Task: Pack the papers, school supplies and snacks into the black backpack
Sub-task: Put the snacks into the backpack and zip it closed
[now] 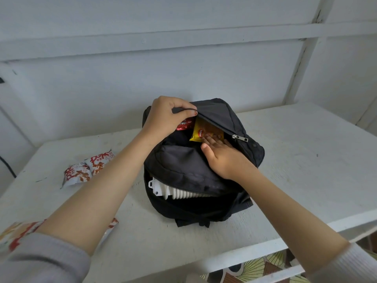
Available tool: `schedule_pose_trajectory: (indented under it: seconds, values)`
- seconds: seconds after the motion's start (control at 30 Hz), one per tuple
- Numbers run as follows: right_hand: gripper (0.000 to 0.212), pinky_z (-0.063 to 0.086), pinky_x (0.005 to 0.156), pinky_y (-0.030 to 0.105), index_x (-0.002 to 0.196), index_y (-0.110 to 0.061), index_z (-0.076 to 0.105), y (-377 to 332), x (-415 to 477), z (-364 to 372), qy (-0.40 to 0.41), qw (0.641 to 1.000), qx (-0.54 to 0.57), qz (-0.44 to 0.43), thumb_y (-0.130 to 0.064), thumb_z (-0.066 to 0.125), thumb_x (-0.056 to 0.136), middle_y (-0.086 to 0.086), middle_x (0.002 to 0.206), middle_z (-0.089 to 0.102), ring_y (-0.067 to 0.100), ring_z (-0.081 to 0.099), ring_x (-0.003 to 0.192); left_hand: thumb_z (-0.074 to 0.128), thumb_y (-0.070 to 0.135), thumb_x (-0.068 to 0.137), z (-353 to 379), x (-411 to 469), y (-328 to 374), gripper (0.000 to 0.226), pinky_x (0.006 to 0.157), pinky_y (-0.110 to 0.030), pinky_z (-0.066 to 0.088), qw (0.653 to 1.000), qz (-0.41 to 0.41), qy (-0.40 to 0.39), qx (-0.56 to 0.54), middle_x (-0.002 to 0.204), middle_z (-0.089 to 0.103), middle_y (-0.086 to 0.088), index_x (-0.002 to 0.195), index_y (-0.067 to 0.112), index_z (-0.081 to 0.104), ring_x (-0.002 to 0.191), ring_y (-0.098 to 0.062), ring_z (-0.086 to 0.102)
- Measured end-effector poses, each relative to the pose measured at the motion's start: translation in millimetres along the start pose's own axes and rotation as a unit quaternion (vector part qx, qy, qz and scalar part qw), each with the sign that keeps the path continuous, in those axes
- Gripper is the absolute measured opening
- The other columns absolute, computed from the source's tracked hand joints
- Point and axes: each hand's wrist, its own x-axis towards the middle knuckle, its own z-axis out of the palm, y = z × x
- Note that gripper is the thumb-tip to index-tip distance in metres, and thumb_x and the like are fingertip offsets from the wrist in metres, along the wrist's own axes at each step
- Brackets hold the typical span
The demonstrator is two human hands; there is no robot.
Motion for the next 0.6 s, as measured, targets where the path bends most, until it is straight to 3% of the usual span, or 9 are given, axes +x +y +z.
schedule_pose_trajectory:
  seconds: [0.1,0.17,0.23,0.3,0.37,0.47,0.6]
  values:
    - [0.053,0.001,0.116,0.028,0.150,-0.018,0.016,-2.6,0.0,-2.0,0.011,1.000,0.009,0.003,-0.041,0.012,0.102,-0.001,0.158,0.013,0.014,0.006,0.145,0.070,0.020,0.081,-0.2,-0.8,-1.0,0.013,0.087,-0.023,0.050,1.000,0.000,-0.001,0.000,0.091,0.068,0.012,0.093,0.021,0.074,0.093,-0.003,0.062]
    - [0.054,0.007,0.115,0.029,0.149,-0.017,0.022,-4.3,-4.6,-1.9,0.026,1.000,0.003,-0.005,-0.042,0.014,0.101,0.002,0.157,0.019,0.017,0.012,0.145,0.070,0.021,0.081,-0.2,-3.5,-2.1,0.012,0.084,-0.016,0.048,1.000,-0.002,-0.007,0.003,0.090,0.067,0.014,0.092,0.024,0.073,0.090,0.001,0.061]
    - [0.051,0.025,0.109,0.032,0.141,-0.017,0.040,-6.0,-11.5,-3.5,0.048,0.998,-0.015,-0.025,-0.042,0.019,0.101,0.005,0.148,0.039,0.022,0.032,0.137,0.070,0.020,0.081,0.1,-8.9,-3.4,0.012,0.080,-0.007,0.044,1.000,-0.005,-0.020,-0.001,0.087,0.066,0.018,0.091,0.026,0.072,0.087,0.009,0.059]
    - [0.040,0.042,0.077,0.027,0.113,-0.018,0.058,-10.9,-19.6,-8.4,0.082,0.995,-0.011,-0.048,-0.041,0.028,0.100,0.004,0.112,0.063,0.021,0.057,0.105,0.070,0.019,0.081,-0.2,-17.5,-5.6,0.014,0.081,-0.003,0.042,0.999,-0.004,-0.041,0.001,0.090,0.067,0.018,0.092,0.027,0.071,0.088,0.012,0.059]
    - [0.032,0.033,0.056,0.018,0.099,-0.022,0.061,-21.5,-27.1,-14.1,0.117,0.990,-0.024,-0.077,-0.040,0.034,0.098,-0.003,0.086,0.062,0.013,0.059,0.079,0.069,0.021,0.081,-4.6,-30.3,-9.3,0.017,0.083,-0.001,0.039,0.999,-0.010,-0.048,0.013,0.093,0.064,0.022,0.096,0.029,0.070,0.092,0.015,0.056]
    - [0.030,0.044,0.057,0.019,0.103,-0.025,0.064,-47.7,-36.1,-21.9,0.163,0.977,-0.028,-0.133,-0.040,0.039,0.096,-0.007,0.083,0.064,0.007,0.057,0.071,0.066,0.021,0.084,-21.3,-58.5,-15.3,0.019,0.079,0.002,0.036,0.999,-0.040,-0.020,0.025,0.094,0.062,0.025,0.101,0.029,0.067,0.090,0.018,0.054]
    - [0.027,0.052,0.065,0.028,0.096,-0.024,0.067,-87.8,-38.8,-12.1,0.143,0.964,0.088,-0.204,-0.038,0.043,0.095,-0.008,0.078,0.067,0.007,0.060,0.070,0.063,0.017,0.086,-58.0,-111.1,-29.5,0.018,0.078,0.003,0.035,0.991,-0.095,0.032,0.090,0.096,0.064,0.019,0.102,0.024,0.069,0.088,0.017,0.054]
